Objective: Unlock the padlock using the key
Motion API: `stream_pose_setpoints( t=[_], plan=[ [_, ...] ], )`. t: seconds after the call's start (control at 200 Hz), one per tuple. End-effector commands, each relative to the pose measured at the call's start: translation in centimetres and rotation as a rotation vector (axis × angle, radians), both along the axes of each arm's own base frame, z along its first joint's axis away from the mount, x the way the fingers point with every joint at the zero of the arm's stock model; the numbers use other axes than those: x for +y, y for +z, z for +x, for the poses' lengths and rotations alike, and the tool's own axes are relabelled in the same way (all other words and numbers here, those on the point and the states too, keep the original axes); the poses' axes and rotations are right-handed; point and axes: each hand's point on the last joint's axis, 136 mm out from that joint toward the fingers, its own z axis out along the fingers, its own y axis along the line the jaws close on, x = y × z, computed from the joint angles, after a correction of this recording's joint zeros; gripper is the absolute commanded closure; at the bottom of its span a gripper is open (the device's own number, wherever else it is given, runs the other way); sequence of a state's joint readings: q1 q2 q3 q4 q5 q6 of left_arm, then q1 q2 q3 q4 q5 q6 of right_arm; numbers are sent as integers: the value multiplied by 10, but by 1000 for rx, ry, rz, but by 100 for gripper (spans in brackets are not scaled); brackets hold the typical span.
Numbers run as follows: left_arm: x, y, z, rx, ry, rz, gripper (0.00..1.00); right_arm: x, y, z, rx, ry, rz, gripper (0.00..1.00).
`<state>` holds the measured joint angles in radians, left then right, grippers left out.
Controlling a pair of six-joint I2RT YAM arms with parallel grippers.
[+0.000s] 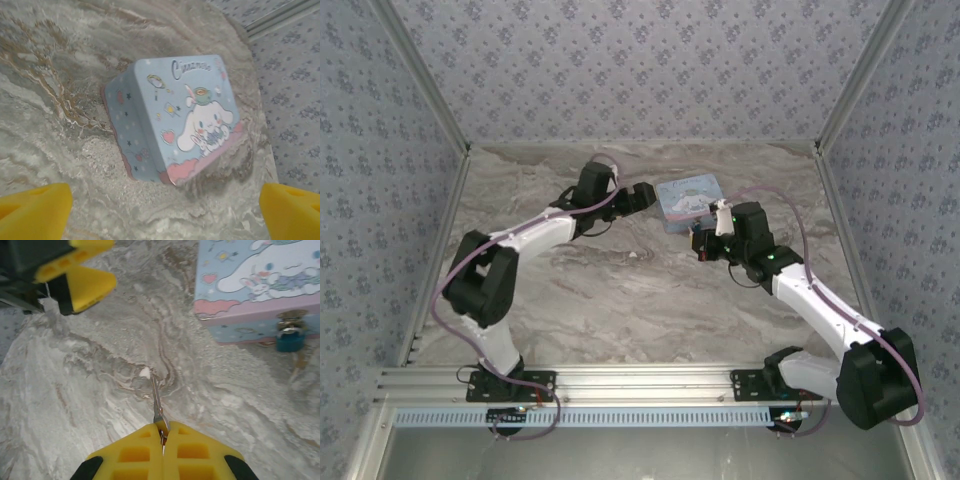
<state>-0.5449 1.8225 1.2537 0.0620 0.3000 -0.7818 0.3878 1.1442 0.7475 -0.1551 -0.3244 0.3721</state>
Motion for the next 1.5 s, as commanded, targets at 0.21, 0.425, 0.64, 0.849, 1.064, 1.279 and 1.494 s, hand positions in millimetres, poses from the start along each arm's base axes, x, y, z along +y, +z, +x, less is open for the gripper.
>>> stream_pose_setpoints(
  t=[0.21, 0.425, 0.64, 0.849, 1.064, 1.279, 1.494],
  plan=[
    [-55, -31, 22, 94, -99, -94, 1, -28, -6, -4, 17, -75, -27, 100],
    [-78, -48, 22, 130, -166, -96, 1, -31, -10, -4, 30, -85, -20, 100],
    [-71, -70, 20, 160, -148, -33, 5, -32, -10, -3, 32, -90, -21, 100],
    [-50, -94, 14, 226, -132, 10, 13, -32, -10, -2, 33, -90, -22, 100],
    [-31, -110, 8, 258, -122, 42, 16, -32, -10, -1, 36, -93, -22, 100],
    [-15, -117, 2, 268, -105, 75, 17, -31, -8, 1, 35, -92, -21, 100],
    [9, -116, -7, 274, -79, 84, 22, -30, -8, 3, 40, -87, -22, 100]
  ],
)
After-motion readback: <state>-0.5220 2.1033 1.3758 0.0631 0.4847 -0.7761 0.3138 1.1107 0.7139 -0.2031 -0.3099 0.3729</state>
